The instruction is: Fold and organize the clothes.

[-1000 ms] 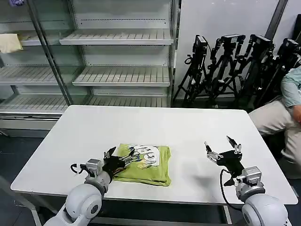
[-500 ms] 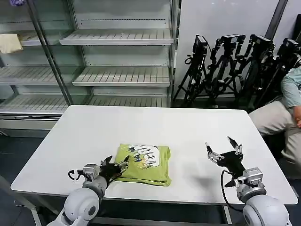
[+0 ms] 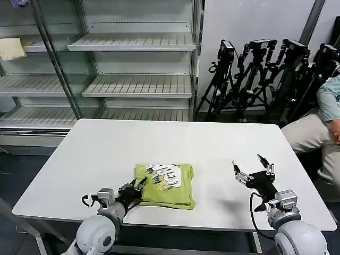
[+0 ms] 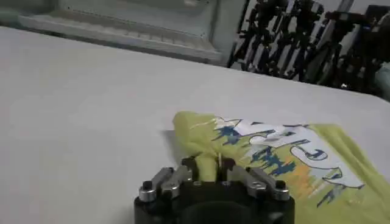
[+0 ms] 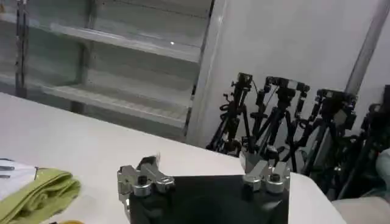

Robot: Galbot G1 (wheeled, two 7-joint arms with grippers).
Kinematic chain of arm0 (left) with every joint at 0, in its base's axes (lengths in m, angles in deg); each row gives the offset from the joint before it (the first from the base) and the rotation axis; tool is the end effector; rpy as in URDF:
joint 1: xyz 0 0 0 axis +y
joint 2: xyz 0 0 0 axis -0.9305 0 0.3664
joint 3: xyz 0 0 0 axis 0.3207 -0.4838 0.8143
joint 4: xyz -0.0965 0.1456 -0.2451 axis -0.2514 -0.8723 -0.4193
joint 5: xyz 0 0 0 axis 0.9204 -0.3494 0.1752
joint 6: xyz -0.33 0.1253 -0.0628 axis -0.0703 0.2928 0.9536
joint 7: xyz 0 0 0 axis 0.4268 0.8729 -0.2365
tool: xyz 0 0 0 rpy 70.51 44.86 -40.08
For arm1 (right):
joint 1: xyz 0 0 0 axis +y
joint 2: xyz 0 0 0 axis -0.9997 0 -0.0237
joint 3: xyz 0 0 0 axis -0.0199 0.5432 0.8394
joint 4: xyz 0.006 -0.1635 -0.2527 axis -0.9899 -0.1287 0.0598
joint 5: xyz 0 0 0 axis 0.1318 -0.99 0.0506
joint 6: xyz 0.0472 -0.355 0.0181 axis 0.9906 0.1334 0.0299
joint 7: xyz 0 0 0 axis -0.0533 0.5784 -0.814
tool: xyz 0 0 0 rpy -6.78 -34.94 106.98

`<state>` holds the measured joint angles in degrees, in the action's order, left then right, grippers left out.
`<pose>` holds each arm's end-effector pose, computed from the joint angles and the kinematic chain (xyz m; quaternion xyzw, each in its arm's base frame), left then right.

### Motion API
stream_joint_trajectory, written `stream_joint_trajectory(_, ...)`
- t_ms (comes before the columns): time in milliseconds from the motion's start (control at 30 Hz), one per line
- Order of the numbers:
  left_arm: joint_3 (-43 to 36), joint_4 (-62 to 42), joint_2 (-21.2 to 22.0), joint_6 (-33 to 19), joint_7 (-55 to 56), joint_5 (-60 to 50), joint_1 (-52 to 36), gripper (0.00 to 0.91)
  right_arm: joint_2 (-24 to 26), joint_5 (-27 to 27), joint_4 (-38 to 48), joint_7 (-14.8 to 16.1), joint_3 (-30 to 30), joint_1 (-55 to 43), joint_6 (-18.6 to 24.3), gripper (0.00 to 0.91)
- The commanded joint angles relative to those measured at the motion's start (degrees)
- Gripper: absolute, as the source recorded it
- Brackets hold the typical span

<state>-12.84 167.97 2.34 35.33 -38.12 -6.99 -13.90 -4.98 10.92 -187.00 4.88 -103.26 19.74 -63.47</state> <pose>0.2833 -0.0208 -0.2148 -0.1171 -0.9567 0.0742 0.2559 0.2508 -0.0598 -0.1524 0.0625 -0.9894 0.1157 0.0621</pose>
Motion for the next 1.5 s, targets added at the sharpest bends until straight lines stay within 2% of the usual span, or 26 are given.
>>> stream_joint_trajectory(33, 0.59, 0.44, -0.12, -0.38, -1.80, -4.33, 0.22, 0.010, 0.10, -0.06, -0.14, -0.04, 0.02, -0.10, -0.08, 0.907)
stream_joint_trajectory(167, 6.90, 0.01, -5.15, -0.03, -4.69, -6.04, -0.48, 0.010, 0.01, -0.12, -0.03, -0.04, 0.46, -0.62, -0.08, 0.907)
stream_joint_trajectory(333, 22.48, -2.22, -15.36, 0.35, -12.38, -6.15, 2.25, 0.010, -0.78, -0.55, 0.41, 0.01, 1.94, -1.92, -0.01, 0.907)
stream_joint_trajectory(567, 50.46, -7.69, -31.82, 0.29, -25.90, -7.83, 15.96, 0.010, -0.43, -0.51, 1.73, 0.31, 2.61, -2.29, 1.35, 0.907)
stream_joint_trajectory(633, 55.31, -7.75, -34.56, 0.33, -27.51, -7.88, 19.04, 0.010, -0.23, -0.32, 1.99, 0.36, 2.35, -2.06, 1.73, 0.907)
stream_joint_trajectory(700, 57.71, -5.51, -35.47, 0.35, -28.08, -7.70, 20.59, 0.010, -0.31, -0.26, 1.76, 0.41, 2.25, -1.88, 2.01, 0.907)
stream_joint_trajectory(800, 53.70, 2.11, -32.92, 0.45, -27.15, -8.10, 19.12, 0.010, -0.41, -0.31, 1.92, 0.38, 2.55, -2.30, 1.96, 0.907)
stream_joint_trajectory(833, 48.79, 6.55, -30.98, 0.46, -25.90, -9.17, 18.08, 0.020, -0.40, -0.31, 1.71, 0.34, 2.53, -2.22, 1.92, 0.907)
stream_joint_trajectory(900, 43.92, 13.15, -28.19, 0.47, -23.89, -9.99, 17.22, 0.020, -0.29, -0.32, 1.70, 0.38, 2.53, -2.37, 1.79, 0.907)
stream_joint_trajectory(967, 33.21, 19.30, -24.05, 0.47, -21.46, -12.76, 15.55, 0.010, -0.22, -0.38, 1.34, 0.34, 2.44, -2.20, 1.65, 0.907)
stream_joint_trajectory(1033, 18.19, 24.66, -18.05, 0.45, -19.38, -18.03, 13.02, 0.010, -0.13, -0.50, 1.14, 0.39, 2.31, -2.14, 1.40, 0.907)
stream_joint_trajectory(1067, 15.18, 25.56, -16.17, 0.43, -19.00, -20.20, 12.95, 0.010, -0.19, -0.58, 1.05, 0.38, 2.29, -2.07, 1.30, 0.907)
stream_joint_trajectory(1133, 3.20, 27.22, -10.66, 0.31, -17.74, -27.36, 14.59, 0.010, -0.72, -1.08, 0.66, 0.29, 2.40, -1.80, 0.98, 0.907)
stream_joint_trajectory(1200, -6.12, 26.17, -7.22, -0.20, -15.87, -30.50, 15.64, 0.010, -0.81, -1.16, 0.40, 0.33, 2.21, -1.35, 0.94, 0.907)
stream_joint_trajectory(1233, -10.47, 24.77, -3.92, -0.53, -15.71, -33.56, 15.33, 0.010, -0.79, -1.23, 0.32, 0.32, 2.06, -1.09, 0.94, 0.907)
stream_joint_trajectory(1333, -15.10, 18.73, 0.92, -1.42, -14.34, -36.14, 12.18, 0.010, -0.71, -1.42, -0.09, 0.32, 1.55, -0.59, 0.90, 0.907)
stream_joint_trajectory(1500, -15.44, 12.15, 5.95, -0.79, -9.54, -35.40, 3.44, 0.010, 0.31, -1.06, -0.60, 0.34, -0.25, -0.56, 0.77, 0.907)
